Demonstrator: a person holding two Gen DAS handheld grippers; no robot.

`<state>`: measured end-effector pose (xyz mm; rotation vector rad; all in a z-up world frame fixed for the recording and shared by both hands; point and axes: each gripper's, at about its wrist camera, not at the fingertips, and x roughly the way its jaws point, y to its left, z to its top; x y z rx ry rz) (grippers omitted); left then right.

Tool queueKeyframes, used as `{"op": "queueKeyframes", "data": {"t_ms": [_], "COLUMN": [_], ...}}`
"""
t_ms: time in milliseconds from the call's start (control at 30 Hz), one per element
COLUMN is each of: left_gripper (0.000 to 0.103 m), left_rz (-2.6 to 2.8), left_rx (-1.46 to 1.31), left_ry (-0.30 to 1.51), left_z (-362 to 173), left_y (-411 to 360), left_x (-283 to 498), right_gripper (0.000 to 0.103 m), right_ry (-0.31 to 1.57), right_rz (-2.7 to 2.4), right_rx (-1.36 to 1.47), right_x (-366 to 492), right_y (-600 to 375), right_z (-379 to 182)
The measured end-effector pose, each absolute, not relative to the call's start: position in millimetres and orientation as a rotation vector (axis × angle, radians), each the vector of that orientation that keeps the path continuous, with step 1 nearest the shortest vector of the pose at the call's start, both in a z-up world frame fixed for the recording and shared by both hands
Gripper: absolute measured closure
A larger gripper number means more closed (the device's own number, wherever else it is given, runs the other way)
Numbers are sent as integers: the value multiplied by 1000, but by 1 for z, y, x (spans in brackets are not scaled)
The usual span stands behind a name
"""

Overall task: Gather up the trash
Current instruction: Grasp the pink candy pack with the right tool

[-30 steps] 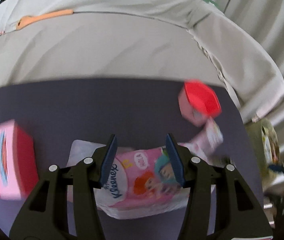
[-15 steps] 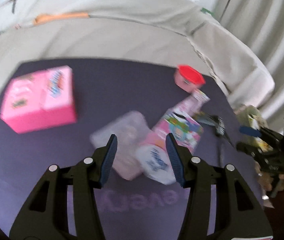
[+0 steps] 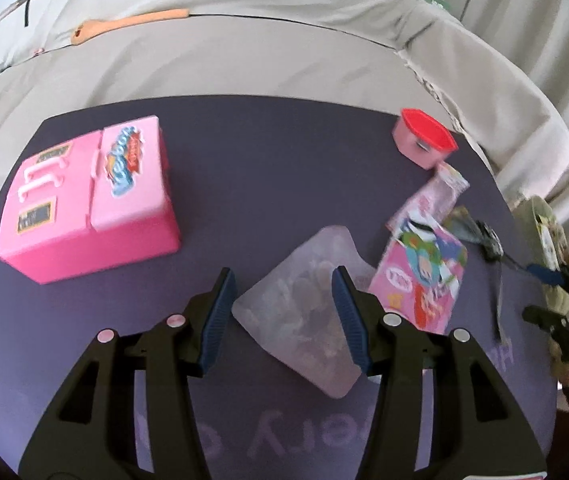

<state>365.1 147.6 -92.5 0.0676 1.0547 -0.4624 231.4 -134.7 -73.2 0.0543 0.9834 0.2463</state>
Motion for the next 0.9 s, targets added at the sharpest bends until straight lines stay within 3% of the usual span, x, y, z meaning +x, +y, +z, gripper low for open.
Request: {"op": "queueKeyframes", "data": {"t_ms": [100, 233, 267, 467, 667, 900], "left_gripper": [62, 99, 102, 103, 103, 103], "left_rz": [-465, -446, -456, -449, -422, -359], "left_rx": [113, 70, 40, -18, -26, -66], "left_ry": [1063, 1102, 1118, 1009, 930, 935], "left_z": [-92, -90, -90, -62, -37, -47], "left_y": [143, 145, 146, 145, 154, 187], "left_x": [353, 346, 343, 319, 310, 304], "right_gripper": [38, 38, 38, 38, 38, 38], "right_ry": [981, 984, 988, 979, 855, 961], "right_rz": [237, 214, 211, 188, 262, 302], "right_rx": [46, 66, 67, -45, 74, 227], "right_x": [231, 231, 231, 221, 219, 267], "right_y": [-133, -133, -133, -121, -110, -63], "right_z": [-73, -73, -72, -67, -29, -43]}}
